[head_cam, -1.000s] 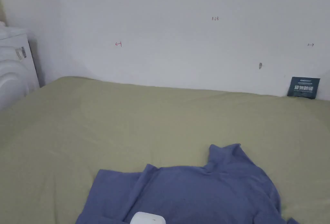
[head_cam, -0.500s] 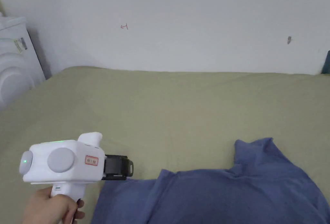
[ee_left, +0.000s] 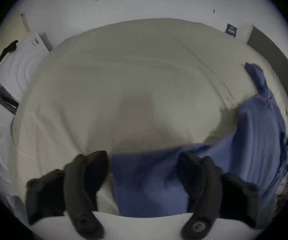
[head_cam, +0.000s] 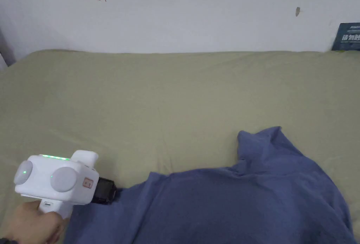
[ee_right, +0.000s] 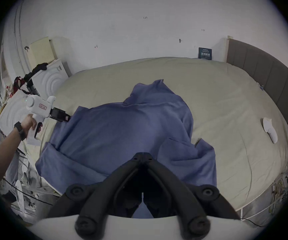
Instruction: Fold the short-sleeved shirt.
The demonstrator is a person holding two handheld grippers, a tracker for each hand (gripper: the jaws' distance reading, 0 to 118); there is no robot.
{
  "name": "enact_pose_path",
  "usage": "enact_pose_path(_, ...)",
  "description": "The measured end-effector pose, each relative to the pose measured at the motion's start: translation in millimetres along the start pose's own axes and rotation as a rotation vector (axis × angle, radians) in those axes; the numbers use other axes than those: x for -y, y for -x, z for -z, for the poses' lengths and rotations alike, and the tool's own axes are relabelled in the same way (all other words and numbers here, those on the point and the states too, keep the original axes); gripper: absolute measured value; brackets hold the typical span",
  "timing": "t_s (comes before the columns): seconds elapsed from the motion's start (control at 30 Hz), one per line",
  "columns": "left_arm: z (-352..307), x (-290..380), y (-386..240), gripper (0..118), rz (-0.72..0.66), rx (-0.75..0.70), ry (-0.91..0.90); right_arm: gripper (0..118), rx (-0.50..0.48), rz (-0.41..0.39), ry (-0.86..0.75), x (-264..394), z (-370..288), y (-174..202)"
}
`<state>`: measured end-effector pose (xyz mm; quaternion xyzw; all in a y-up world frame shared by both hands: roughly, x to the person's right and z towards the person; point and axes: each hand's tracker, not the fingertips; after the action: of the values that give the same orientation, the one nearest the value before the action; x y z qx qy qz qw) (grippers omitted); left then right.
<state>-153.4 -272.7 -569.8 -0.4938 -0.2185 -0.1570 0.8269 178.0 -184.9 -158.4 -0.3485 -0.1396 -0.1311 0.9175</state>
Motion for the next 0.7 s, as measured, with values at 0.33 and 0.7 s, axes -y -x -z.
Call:
enact_pose_path(0.33, -15, 20, 22, 1, -0.161, 0.103, -0.068, 56, -0.079, 0.081, -0.044, -106, 104, -93)
enact_pose_path(0.7, -30, 16, 10, 1, -0.163, 0.077, -0.075, 103, 0.03, -0.059, 0.291, -191, 283, -126)
